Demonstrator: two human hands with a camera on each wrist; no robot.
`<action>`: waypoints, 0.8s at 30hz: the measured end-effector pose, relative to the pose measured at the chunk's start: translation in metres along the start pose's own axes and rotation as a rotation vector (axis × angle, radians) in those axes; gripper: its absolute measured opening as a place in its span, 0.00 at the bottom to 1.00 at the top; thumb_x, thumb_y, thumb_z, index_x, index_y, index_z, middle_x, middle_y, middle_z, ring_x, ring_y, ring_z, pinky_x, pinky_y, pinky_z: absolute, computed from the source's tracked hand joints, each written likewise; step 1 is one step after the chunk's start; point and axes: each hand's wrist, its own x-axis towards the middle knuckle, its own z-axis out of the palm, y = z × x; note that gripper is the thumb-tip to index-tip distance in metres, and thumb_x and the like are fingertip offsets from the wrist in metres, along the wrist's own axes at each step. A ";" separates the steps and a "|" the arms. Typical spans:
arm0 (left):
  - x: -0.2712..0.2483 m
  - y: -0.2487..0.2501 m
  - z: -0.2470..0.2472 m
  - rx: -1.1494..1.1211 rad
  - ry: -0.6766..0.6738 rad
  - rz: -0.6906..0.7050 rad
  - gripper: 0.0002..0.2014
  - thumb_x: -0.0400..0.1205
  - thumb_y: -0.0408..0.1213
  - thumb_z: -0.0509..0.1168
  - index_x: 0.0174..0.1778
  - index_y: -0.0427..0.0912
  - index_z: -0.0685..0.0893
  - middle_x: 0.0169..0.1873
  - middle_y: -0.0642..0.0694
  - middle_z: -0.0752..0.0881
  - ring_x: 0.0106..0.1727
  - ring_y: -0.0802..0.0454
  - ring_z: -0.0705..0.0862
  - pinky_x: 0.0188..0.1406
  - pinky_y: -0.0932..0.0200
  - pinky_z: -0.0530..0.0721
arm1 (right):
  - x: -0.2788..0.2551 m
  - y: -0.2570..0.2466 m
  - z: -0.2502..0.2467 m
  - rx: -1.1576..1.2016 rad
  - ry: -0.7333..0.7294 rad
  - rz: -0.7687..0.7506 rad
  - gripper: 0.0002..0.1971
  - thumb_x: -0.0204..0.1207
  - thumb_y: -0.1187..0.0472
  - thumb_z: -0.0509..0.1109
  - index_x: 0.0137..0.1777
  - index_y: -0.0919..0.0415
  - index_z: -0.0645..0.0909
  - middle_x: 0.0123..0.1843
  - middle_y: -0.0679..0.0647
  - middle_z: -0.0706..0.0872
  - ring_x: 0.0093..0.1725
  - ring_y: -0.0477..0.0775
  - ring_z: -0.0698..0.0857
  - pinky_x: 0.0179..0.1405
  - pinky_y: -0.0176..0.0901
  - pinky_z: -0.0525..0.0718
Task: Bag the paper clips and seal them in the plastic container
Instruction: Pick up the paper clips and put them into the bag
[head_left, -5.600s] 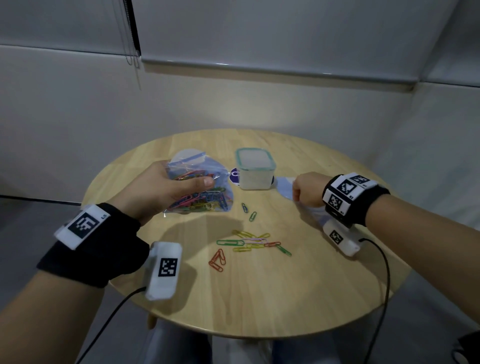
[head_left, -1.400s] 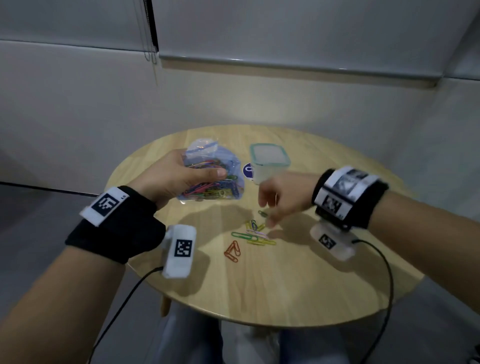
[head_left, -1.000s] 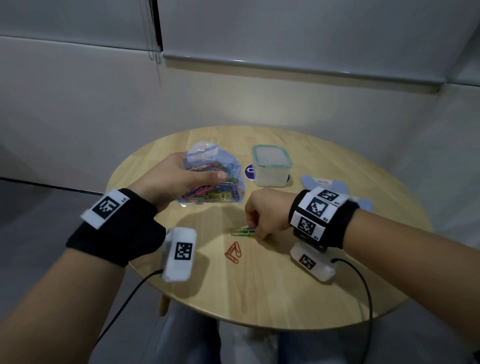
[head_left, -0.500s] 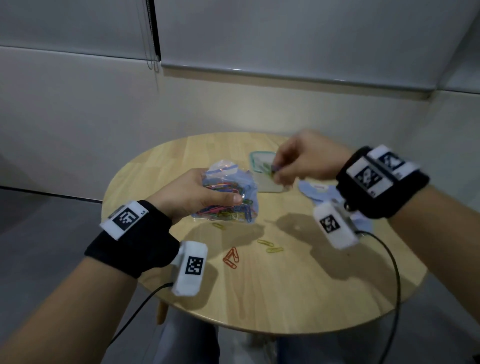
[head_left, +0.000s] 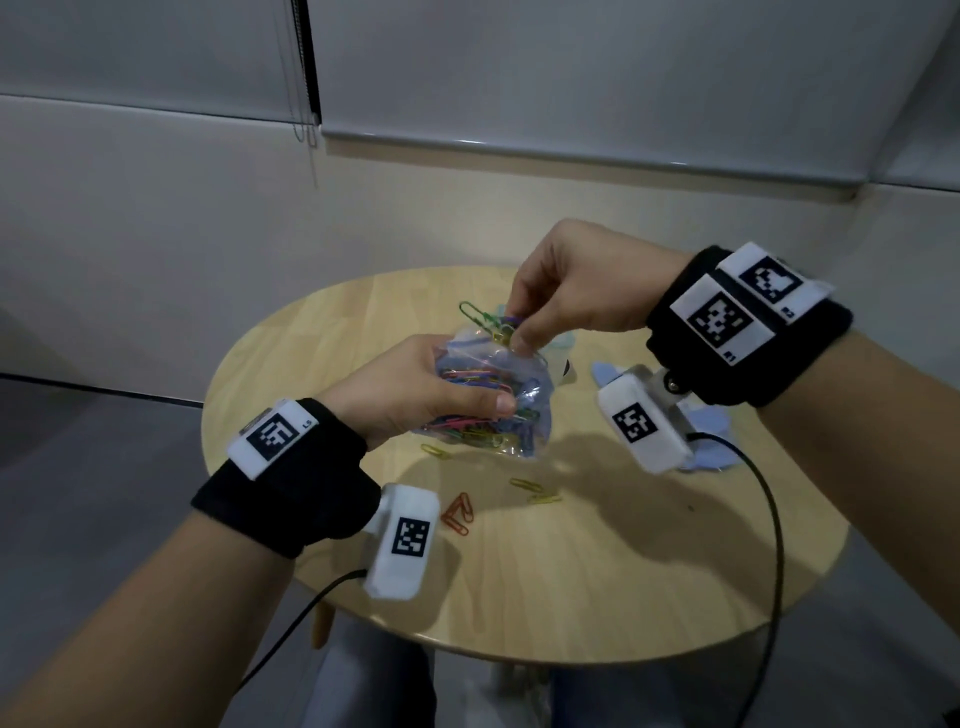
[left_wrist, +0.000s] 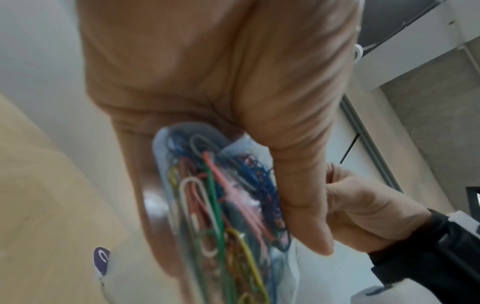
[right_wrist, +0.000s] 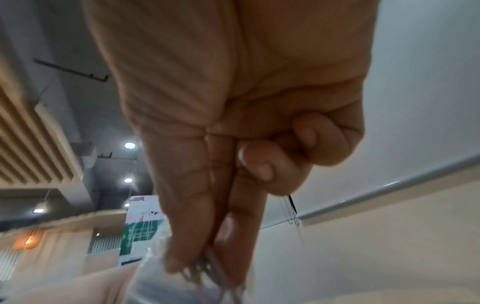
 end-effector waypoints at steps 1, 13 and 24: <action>0.000 0.000 0.000 -0.003 0.003 0.002 0.17 0.72 0.28 0.76 0.57 0.39 0.88 0.50 0.40 0.93 0.49 0.48 0.92 0.53 0.57 0.89 | -0.001 -0.001 0.000 -0.052 -0.019 0.010 0.08 0.60 0.57 0.83 0.39 0.55 0.91 0.28 0.45 0.88 0.25 0.35 0.79 0.29 0.24 0.75; 0.000 0.009 -0.001 -0.048 -0.038 0.029 0.20 0.67 0.34 0.78 0.56 0.38 0.88 0.50 0.38 0.93 0.50 0.44 0.92 0.55 0.53 0.89 | -0.007 0.001 -0.005 0.145 -0.013 -0.060 0.07 0.73 0.62 0.74 0.50 0.56 0.90 0.43 0.45 0.91 0.38 0.31 0.83 0.43 0.21 0.76; 0.000 0.004 -0.007 -0.148 -0.011 0.054 0.13 0.71 0.34 0.74 0.51 0.44 0.91 0.48 0.42 0.93 0.49 0.47 0.92 0.49 0.57 0.88 | -0.009 0.016 0.024 0.390 -0.088 0.085 0.24 0.55 0.41 0.69 0.52 0.49 0.85 0.61 0.50 0.84 0.58 0.51 0.82 0.45 0.45 0.74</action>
